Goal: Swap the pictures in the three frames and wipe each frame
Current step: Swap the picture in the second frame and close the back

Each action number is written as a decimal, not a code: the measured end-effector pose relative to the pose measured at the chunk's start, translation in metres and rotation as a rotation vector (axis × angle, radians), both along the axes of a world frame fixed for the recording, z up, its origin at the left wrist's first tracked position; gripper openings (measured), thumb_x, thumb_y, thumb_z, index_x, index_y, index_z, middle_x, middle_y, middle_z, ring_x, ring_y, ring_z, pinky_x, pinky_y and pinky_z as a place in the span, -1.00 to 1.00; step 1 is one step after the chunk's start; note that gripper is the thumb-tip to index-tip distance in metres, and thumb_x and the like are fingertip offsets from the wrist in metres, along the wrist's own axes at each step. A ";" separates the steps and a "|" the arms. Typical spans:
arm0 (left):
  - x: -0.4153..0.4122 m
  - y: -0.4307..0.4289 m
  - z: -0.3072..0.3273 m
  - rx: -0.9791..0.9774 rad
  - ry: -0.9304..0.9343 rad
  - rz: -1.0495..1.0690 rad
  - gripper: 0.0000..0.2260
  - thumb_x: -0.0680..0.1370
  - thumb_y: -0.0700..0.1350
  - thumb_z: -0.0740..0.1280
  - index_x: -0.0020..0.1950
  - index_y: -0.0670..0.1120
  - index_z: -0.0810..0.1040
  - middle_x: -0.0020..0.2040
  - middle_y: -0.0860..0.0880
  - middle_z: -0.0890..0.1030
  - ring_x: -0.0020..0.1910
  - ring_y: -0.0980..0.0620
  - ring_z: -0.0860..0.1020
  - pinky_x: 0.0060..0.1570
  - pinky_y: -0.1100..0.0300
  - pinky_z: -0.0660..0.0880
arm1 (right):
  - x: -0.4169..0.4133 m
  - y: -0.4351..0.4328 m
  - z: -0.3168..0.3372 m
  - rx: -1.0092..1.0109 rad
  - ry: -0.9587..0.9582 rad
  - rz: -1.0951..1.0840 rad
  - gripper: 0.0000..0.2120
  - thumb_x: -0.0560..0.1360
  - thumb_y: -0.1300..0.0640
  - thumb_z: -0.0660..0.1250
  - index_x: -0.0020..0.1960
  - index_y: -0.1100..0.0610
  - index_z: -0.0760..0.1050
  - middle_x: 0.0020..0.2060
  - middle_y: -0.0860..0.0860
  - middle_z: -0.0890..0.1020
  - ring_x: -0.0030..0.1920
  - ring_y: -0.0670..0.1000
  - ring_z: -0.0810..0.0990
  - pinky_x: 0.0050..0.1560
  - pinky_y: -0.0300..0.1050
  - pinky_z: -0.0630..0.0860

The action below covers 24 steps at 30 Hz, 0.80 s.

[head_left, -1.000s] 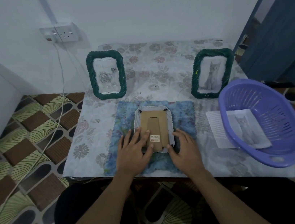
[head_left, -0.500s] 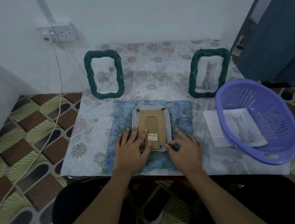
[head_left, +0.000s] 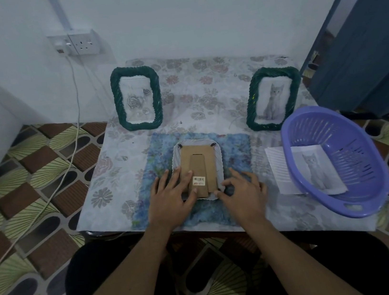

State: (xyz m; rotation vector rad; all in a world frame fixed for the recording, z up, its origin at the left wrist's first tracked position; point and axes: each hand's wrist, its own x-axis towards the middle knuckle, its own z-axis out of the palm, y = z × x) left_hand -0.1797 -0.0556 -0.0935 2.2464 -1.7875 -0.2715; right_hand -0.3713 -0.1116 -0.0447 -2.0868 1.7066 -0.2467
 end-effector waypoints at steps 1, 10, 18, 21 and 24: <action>0.000 0.000 0.000 -0.002 0.001 0.002 -0.44 0.56 0.36 -0.11 0.55 0.27 0.16 0.57 0.07 0.21 0.57 -0.06 0.09 0.52 -0.08 0.02 | 0.000 0.000 0.001 0.010 -0.009 -0.018 -0.84 0.45 -0.21 0.41 -0.03 -0.18 0.61 0.46 -0.24 0.35 0.49 -0.03 0.13 0.27 -0.02 0.05; 0.000 0.000 0.001 0.002 0.009 0.000 -0.43 0.55 0.36 -0.12 0.54 0.28 0.17 0.58 0.08 0.21 0.57 -0.04 0.08 0.52 -0.08 0.02 | 0.009 0.002 0.000 0.009 -0.011 0.073 -0.91 0.52 0.00 0.38 -0.16 -0.07 0.58 0.47 -0.27 0.34 0.48 0.01 0.16 0.33 0.02 0.12; -0.001 0.001 0.001 -0.014 0.008 0.003 -0.44 0.56 0.35 -0.10 0.54 0.27 0.20 0.57 0.06 0.23 0.57 -0.05 0.11 0.52 -0.08 0.04 | 0.005 -0.006 0.007 0.000 0.104 0.175 -0.90 0.53 -0.08 0.36 -0.06 -0.12 0.64 0.46 -0.28 0.35 0.48 0.00 0.16 0.29 0.02 0.13; -0.001 0.000 0.002 -0.012 0.011 0.003 -0.44 0.56 0.35 -0.10 0.54 0.26 0.20 0.57 0.06 0.23 0.57 -0.05 0.10 0.52 -0.09 0.03 | 0.004 -0.008 0.012 0.006 0.113 0.156 -0.92 0.51 -0.12 0.39 -0.07 -0.16 0.64 0.46 -0.29 0.35 0.49 0.00 0.14 0.29 0.04 0.10; 0.000 0.000 0.002 -0.006 0.018 0.004 -0.44 0.56 0.35 -0.11 0.54 0.27 0.18 0.57 0.07 0.21 0.57 -0.05 0.09 0.52 -0.09 0.01 | 0.004 -0.010 0.015 0.007 0.127 0.146 -0.89 0.47 -0.15 0.41 -0.09 -0.16 0.65 0.45 -0.30 0.34 0.49 0.01 0.13 0.26 0.03 0.09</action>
